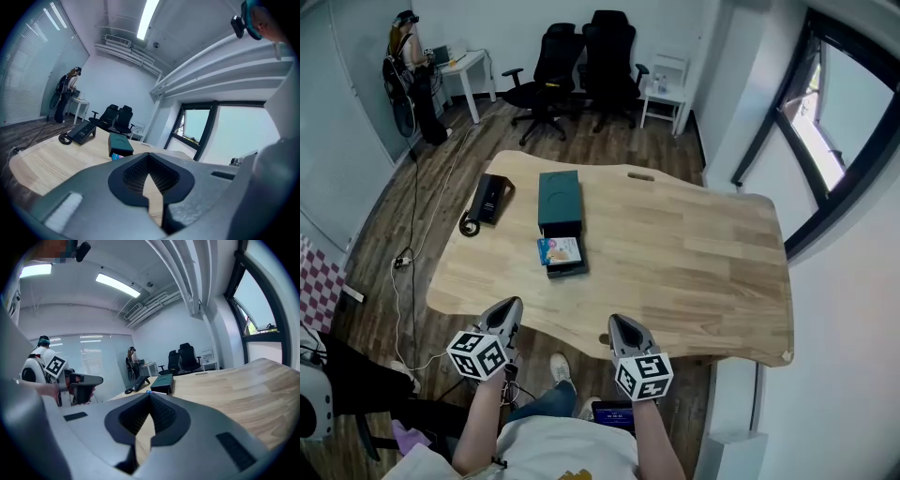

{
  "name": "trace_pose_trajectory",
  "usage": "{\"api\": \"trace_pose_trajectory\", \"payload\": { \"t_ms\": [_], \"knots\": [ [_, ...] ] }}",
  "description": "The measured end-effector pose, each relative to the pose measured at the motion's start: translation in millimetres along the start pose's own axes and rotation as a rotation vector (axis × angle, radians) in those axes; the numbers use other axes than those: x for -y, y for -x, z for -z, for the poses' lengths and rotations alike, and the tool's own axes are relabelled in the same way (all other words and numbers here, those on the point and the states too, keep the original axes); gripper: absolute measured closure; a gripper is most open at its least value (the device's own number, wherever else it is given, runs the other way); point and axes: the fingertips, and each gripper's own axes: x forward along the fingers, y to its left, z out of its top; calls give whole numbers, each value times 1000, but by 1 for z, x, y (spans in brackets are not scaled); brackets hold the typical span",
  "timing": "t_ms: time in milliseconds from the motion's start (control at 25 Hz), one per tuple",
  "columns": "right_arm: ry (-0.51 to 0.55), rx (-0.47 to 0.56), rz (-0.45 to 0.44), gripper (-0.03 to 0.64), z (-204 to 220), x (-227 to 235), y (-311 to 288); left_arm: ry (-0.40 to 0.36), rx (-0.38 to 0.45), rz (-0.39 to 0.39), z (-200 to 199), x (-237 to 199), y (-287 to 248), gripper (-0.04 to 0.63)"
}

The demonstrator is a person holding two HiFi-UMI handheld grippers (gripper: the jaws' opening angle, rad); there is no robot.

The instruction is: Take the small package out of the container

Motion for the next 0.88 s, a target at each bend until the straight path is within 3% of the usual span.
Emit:
{"api": "trace_pose_trajectory", "payload": {
  "t_ms": [160,440,680,880],
  "knots": [
    [1,0,39,614,-15,24,-39,30,25,50,-24,-15,-44,595],
    [-12,-18,101,614,-28,47,-110,4,-26,128,-40,-45,-108,595],
    [4,-84,140,614,-12,46,-155,88,-9,146,-44,-86,-133,595],
    [-10,-104,169,614,-16,48,-165,82,-31,168,-43,-95,-148,595]
  ]
}}
